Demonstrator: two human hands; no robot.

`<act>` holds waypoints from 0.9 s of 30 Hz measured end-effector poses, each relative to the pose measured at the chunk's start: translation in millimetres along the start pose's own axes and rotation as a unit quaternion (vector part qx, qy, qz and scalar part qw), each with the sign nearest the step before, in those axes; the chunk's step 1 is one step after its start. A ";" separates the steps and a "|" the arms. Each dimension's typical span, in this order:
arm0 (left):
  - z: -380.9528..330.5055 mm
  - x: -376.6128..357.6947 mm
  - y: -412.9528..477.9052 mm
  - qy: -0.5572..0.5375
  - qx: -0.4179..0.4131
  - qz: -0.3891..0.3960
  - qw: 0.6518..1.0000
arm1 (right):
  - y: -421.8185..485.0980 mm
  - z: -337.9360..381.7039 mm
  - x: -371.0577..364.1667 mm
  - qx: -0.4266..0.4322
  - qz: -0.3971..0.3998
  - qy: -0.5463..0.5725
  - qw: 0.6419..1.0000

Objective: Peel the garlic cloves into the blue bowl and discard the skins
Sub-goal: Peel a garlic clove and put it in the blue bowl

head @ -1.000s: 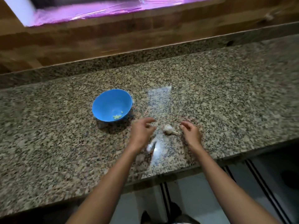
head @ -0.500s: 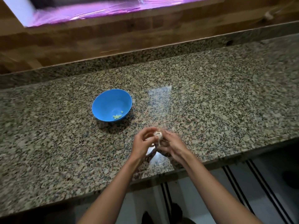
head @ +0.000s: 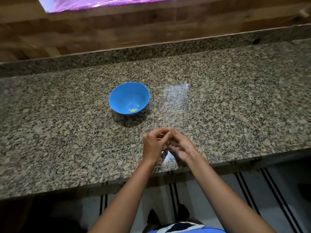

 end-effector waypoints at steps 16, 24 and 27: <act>47.4 37.9 27.4 0.207 0.068 0.003 0.976 | 6.0 65.6 -0.7 0.327 0.035 -0.613 0.718; 60.2 40.6 31.7 0.222 0.136 0.020 0.965 | -37.4 18.4 -42.1 0.407 0.146 -0.615 0.659; 69.1 23.3 27.3 0.125 0.211 0.112 0.963 | -27.9 -1.9 -40.7 0.368 0.160 -0.671 0.623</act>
Point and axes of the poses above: each hand's wrist, its own y-axis towards the middle knuckle, its own x-axis out of the back of the hand, z = x × y, the point moved 10 cm from there along y, towards the middle knuckle, and after that the axes turned 13 degrees about x, right-handed, at the moved point
